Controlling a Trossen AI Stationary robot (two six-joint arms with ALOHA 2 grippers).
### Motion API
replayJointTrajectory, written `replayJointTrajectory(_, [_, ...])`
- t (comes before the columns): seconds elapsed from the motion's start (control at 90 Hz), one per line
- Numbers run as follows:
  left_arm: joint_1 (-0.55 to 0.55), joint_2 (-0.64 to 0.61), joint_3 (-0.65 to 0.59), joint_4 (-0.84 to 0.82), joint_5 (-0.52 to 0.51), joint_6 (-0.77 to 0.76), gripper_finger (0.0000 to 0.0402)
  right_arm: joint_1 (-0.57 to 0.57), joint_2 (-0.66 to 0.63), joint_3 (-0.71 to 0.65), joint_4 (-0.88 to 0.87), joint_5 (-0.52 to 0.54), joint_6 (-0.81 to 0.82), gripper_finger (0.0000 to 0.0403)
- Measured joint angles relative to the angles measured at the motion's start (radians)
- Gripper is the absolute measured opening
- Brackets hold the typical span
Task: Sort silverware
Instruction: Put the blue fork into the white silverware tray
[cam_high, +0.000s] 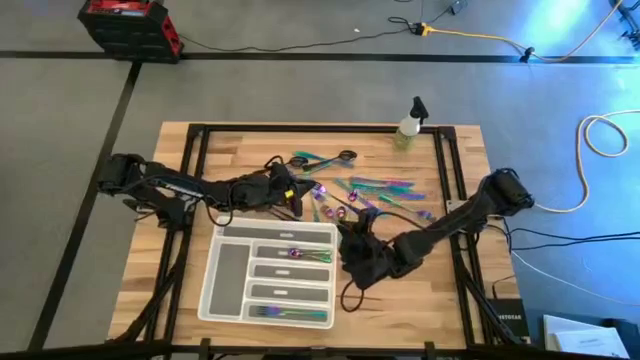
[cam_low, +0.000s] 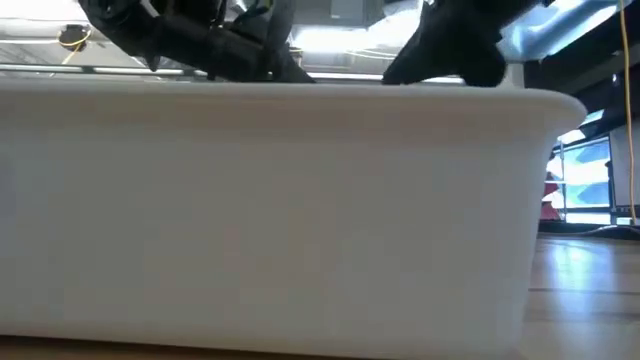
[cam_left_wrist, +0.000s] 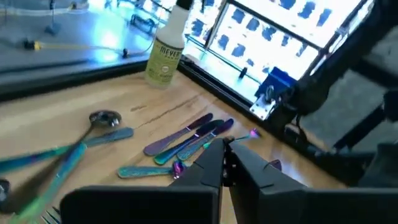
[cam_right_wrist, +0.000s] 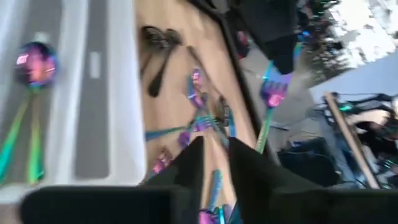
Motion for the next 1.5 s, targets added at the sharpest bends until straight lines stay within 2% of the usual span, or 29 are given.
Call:
replayJointTrajectory(0.089, [-0.002,0.0,0.0,0.001,0.008,-0.064,0.0,-0.015,0.019,0.0,0.015,0.018,0.003,0.0007])
replayJointTrajectory(0.267, [-0.014,0.0,0.0,0.001,0.011,-0.146,0.0,-0.083,0.039,0.0,0.038,-0.124,0.057,0.0023])
replayJointTrajectory(0.511, [-0.03,0.0,0.001,-0.001,0.026,-0.171,0.0,-0.126,0.039,0.0,-0.034,-0.107,0.128,0.0002])
replayJointTrajectory(0.689, [-0.029,0.0,0.001,-0.005,0.045,-0.193,0.0,-0.151,0.039,0.0,-0.106,-0.104,0.185,0.0005])
replayJointTrajectory(1.333, [-0.072,0.0,0.001,-0.012,0.064,-0.171,0.0,-0.145,0.038,0.0,-0.183,0.071,0.206,0.0005])
replayJointTrajectory(1.5, [-0.076,0.0,0.002,-0.028,0.072,-0.171,0.0,-0.145,0.038,0.0,-0.187,0.084,0.202,0.0005])
